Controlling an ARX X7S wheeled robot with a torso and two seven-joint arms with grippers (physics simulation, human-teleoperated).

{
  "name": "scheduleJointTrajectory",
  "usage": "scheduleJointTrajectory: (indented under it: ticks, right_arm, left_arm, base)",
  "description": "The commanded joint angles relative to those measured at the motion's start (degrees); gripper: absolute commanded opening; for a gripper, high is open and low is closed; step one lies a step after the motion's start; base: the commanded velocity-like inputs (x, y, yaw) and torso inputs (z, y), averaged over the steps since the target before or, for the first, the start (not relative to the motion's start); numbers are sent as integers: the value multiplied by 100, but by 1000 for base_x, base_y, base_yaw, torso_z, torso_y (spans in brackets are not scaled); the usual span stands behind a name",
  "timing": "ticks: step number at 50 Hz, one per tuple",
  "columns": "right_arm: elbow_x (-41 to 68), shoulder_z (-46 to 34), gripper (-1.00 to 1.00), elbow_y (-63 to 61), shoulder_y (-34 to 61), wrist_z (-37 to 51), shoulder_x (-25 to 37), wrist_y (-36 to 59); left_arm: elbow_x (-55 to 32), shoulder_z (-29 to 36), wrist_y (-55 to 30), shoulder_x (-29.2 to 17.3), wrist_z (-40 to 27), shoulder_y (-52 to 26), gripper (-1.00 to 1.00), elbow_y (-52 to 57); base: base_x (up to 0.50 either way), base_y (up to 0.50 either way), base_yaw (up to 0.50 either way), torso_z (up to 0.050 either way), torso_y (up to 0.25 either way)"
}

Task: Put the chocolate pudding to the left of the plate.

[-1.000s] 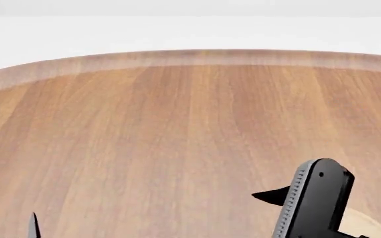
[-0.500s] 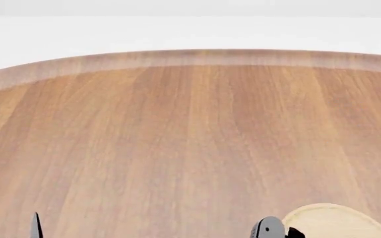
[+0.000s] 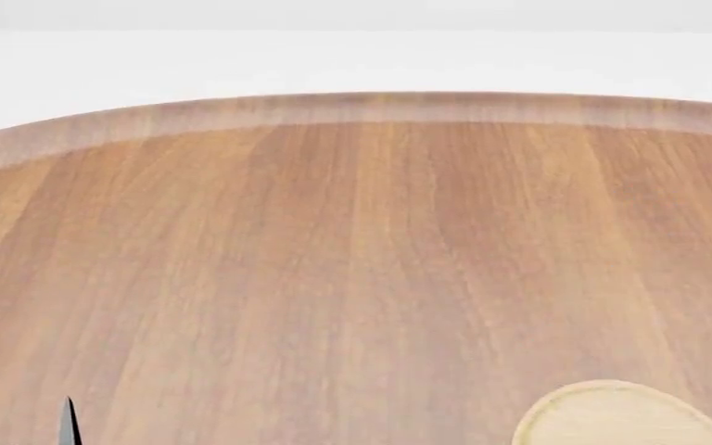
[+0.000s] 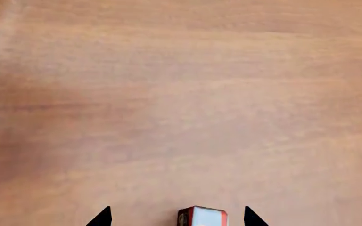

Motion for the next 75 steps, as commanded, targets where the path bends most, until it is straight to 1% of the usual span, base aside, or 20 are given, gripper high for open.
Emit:
scheduleJointTrajectory:
  ticks: [1,11,19,34,46,75]
  right_arm:
    - [81,142,100,452,-252,118,183,-280]
    - [118,161,100,474,-447,200,315,-408]
    - [-1,68,100,839,-588,178,210,-646]
    - [248,375,100,1512,-861,355,286,-1192]
    - [176,278,100,1808,-952,319,37,-1419]
    - [133,310,100,2646,-1061,336,-179,-1748]
  left_arm:
    - [-24,20,5,-9,-18,-21,100,-31]
    - [-57,18,18,-34,-31,-16,100,-21]
    - [-61,15,29,-50,-54,-19,100,-19]
    - [-46,83,47,-56,-64,-53,100,-87]
    - [-68,91,52,-83,-81,-54,100,-84]
    - [-83,150,50,-116,-127,-72,100,-95]
  base:
    - [0,0,0,0,0]
    - [0,0,0,0,0]
    - [0,0,0,0,0]
    - [0,0,0,0,0]
    - [0,0,0,0,0]
    - [0,0,0,0,0]
